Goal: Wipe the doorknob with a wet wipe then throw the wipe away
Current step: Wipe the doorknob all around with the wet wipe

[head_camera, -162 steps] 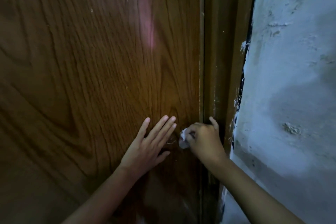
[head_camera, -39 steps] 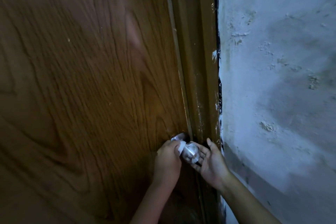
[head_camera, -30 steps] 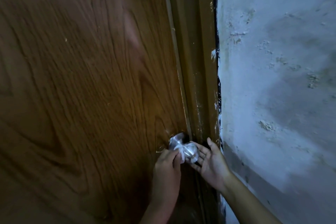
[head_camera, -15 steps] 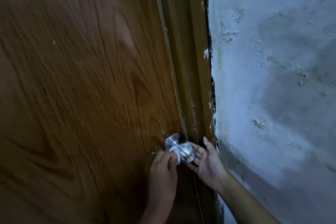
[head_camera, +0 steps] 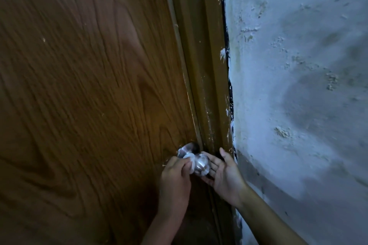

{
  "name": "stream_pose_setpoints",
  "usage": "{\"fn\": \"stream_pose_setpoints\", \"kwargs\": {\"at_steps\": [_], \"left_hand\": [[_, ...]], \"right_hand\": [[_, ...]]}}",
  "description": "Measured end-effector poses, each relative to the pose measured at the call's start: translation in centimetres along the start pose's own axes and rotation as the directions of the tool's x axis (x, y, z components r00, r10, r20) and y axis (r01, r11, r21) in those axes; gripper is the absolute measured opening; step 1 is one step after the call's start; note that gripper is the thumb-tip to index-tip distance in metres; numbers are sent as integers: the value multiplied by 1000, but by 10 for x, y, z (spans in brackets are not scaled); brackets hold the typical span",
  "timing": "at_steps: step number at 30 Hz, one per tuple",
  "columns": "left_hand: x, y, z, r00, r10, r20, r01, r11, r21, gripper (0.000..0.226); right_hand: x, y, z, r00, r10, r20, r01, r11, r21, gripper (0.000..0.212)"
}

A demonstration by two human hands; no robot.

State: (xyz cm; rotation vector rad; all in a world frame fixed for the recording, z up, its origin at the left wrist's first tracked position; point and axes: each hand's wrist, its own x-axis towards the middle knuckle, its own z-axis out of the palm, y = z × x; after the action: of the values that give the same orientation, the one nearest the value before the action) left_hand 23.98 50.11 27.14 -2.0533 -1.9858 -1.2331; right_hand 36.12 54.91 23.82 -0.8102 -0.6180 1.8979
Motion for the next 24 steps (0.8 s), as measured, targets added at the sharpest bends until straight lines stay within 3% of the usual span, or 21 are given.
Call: {"fn": "stream_pose_setpoints", "kwargs": {"at_steps": [7,14,16,21,24], "left_hand": [[34,26,-5,964,87,250,-125,983,137,29],[5,8,-8,997,26,77,-25,1000,-13,21],[4,7,-8,996,3,87,-2,1000,-4,23],[31,26,-7,969,63,239,-91,990,109,30],[33,30,-6,961,89,262,-131,981,146,30]], "right_hand": [[0,-2,3,1000,-14,-16,15,999,46,48],[-1,1,3,999,-19,-30,21,998,60,49],[-2,2,3,999,-30,-34,32,998,52,49],[-2,1,6,998,-24,-50,26,999,48,51],[-3,-1,7,999,-23,-48,26,998,51,51]]}}
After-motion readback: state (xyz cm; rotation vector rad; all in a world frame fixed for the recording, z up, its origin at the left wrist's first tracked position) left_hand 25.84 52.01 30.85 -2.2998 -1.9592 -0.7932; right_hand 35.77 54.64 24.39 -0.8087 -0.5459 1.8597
